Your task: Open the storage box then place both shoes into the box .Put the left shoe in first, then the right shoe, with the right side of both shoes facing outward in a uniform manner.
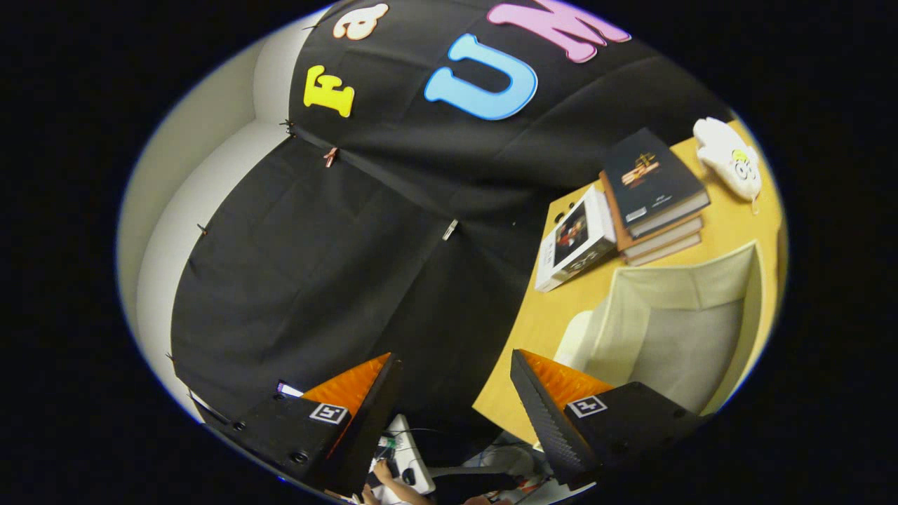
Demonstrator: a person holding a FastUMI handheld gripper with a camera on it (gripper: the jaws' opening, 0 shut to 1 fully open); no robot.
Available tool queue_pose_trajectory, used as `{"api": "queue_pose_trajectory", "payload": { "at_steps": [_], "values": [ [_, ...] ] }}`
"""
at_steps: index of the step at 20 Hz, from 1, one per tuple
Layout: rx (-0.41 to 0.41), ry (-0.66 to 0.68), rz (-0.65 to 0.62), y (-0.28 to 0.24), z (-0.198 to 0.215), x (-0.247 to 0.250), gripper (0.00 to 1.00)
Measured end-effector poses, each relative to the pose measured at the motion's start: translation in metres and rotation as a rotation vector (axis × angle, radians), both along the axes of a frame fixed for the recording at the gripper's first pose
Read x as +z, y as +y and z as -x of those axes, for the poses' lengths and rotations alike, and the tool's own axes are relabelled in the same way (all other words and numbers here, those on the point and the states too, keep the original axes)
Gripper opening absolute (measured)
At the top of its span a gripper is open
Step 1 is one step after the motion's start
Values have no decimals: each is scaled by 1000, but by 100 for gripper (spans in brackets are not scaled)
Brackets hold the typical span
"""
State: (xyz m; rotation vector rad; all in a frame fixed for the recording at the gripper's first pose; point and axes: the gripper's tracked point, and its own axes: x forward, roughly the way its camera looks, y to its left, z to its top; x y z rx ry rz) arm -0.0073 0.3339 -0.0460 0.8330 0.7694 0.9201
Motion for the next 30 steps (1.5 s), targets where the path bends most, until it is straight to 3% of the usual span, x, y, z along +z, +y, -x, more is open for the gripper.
{"api": "queue_pose_trajectory", "payload": {
  "at_steps": [6, 11, 18, 23, 30],
  "values": [
    [-153, -104, 196, -103, -22, -28, 97],
    [-248, -139, 423, -193, -38, -80, 97],
    [-261, -100, 765, -295, -44, -172, 98],
    [-287, -55, 888, -340, -60, -225, 99],
    [-224, -31, 1043, -358, -89, -292, 99]
  ]
}}
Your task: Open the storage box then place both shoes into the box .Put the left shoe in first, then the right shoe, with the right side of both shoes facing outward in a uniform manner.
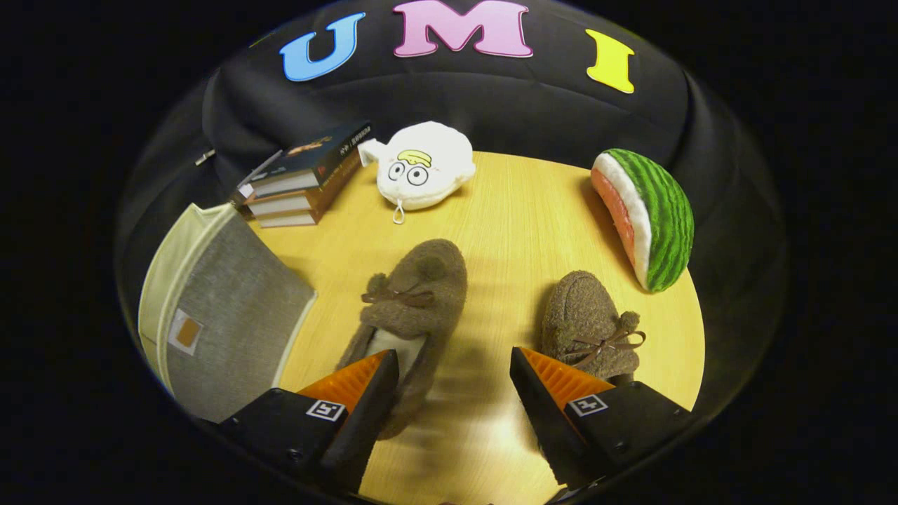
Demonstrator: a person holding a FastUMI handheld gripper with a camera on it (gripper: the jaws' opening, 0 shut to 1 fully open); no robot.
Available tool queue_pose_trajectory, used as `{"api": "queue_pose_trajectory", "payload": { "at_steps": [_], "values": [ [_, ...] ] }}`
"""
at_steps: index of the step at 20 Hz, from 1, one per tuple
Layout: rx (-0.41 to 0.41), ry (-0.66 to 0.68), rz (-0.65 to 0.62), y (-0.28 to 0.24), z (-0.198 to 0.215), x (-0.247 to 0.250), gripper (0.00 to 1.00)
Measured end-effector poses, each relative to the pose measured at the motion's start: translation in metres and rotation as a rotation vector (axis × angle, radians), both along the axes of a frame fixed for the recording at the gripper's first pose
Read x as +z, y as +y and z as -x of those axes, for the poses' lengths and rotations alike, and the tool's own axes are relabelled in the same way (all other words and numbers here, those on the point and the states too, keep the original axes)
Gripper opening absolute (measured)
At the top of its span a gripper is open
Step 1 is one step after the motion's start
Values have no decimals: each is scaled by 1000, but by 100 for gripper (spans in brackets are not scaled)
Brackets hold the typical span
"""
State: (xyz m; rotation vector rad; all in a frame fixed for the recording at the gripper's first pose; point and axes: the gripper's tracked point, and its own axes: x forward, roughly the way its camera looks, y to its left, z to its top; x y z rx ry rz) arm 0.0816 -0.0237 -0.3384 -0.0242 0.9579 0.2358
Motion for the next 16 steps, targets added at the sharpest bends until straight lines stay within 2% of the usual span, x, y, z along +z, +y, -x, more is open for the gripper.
{"api": "queue_pose_trajectory", "payload": {
  "at_steps": [3, 5, 7, 10, 12, 14, 16],
  "values": [
    [-1, 47, -36, 10, -7, -14, 98],
    [-30, 89, -71, 15, -11, -24, 93],
    [-66, 128, -114, 20, -12, -28, 78],
    [-92, 177, -162, 29, -8, -30, 39],
    [-117, 206, -191, 31, -10, -32, 26],
    [-154, 225, -219, 29, -8, -30, 9],
    [-162, 220, -234, 27, -7, -30, 5]
  ]
}}
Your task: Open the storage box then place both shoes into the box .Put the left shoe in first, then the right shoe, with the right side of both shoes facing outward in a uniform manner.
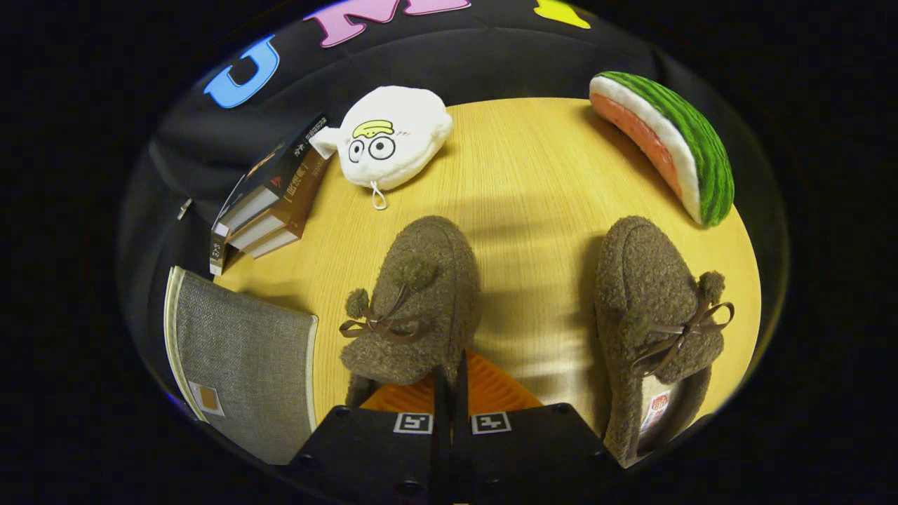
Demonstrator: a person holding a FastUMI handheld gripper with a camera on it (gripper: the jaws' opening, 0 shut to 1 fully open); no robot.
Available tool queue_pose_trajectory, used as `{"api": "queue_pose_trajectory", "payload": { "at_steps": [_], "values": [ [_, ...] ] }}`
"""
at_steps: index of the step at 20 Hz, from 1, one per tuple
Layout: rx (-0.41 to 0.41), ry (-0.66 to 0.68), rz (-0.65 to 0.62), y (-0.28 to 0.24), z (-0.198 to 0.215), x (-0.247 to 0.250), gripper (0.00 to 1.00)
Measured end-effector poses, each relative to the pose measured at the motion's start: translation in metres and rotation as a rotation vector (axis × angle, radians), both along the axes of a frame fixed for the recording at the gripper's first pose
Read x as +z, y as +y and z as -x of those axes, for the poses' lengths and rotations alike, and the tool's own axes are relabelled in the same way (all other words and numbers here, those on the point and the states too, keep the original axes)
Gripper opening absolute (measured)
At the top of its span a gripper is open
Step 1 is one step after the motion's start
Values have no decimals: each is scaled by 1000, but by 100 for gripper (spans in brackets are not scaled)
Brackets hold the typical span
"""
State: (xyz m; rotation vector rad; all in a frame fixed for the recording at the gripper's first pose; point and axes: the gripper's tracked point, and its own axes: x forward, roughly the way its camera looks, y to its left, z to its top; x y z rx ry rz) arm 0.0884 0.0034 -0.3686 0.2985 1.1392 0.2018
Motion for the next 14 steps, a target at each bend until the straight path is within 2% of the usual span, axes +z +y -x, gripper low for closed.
{"api": "queue_pose_trajectory", "payload": {
  "at_steps": [6, 9, 14],
  "values": [
    [-25, -50, -15, -1, 5, 34, 5],
    [-73, -64, -88, 3, 12, 73, 5],
    [-38, -162, -126, 17, 30, 149, 5]
  ]
}}
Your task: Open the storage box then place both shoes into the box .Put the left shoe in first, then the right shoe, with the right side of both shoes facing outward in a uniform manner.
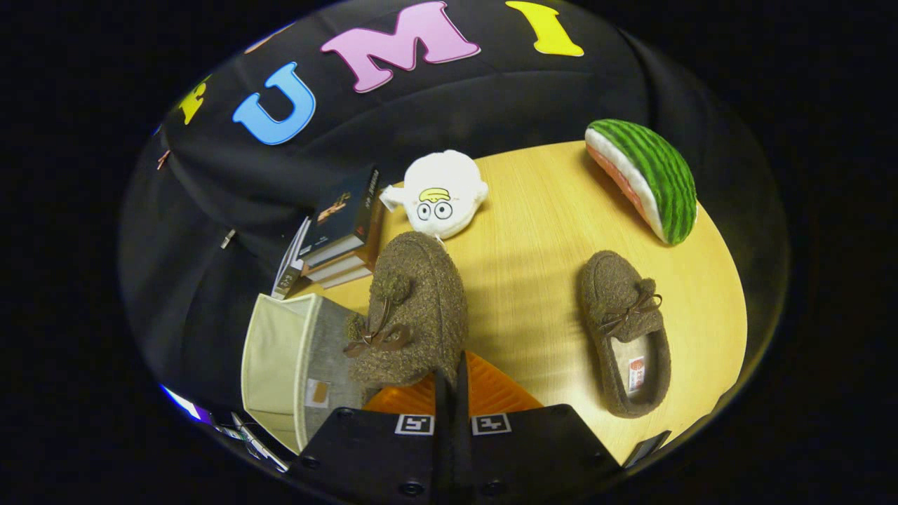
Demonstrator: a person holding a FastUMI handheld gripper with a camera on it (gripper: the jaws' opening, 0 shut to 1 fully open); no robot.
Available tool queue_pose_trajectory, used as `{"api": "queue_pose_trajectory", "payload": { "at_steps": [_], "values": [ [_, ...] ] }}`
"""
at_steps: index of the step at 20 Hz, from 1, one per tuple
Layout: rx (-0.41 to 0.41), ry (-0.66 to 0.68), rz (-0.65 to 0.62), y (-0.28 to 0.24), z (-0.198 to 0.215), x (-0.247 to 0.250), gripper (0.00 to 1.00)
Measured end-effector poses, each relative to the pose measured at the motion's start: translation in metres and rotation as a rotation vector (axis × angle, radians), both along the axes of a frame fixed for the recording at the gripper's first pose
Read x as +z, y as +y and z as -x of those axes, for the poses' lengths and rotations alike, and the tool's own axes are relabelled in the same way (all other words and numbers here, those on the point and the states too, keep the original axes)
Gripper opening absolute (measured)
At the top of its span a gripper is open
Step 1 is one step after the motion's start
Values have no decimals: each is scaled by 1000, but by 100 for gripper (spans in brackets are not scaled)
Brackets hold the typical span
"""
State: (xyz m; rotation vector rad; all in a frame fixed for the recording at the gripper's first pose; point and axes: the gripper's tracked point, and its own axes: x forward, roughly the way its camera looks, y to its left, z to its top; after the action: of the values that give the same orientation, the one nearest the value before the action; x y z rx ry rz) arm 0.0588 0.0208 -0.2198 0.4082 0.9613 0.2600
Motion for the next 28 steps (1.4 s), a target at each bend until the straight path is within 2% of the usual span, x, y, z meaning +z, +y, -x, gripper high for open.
{"api": "queue_pose_trajectory", "payload": {
  "at_steps": [7, 12, 17, 21, 24, 28],
  "values": [
    [-13, -45, -150, 49, 23, 85, 5],
    [-54, -20, -257, 103, 34, 112, 5],
    [-48, 43, -310, 158, 47, 109, 5],
    [5, 62, -274, 198, 52, 98, 5],
    [-6, 55, -250, 216, 47, 87, 5],
    [13, 140, -217, 238, 52, 63, 5]
  ]
}}
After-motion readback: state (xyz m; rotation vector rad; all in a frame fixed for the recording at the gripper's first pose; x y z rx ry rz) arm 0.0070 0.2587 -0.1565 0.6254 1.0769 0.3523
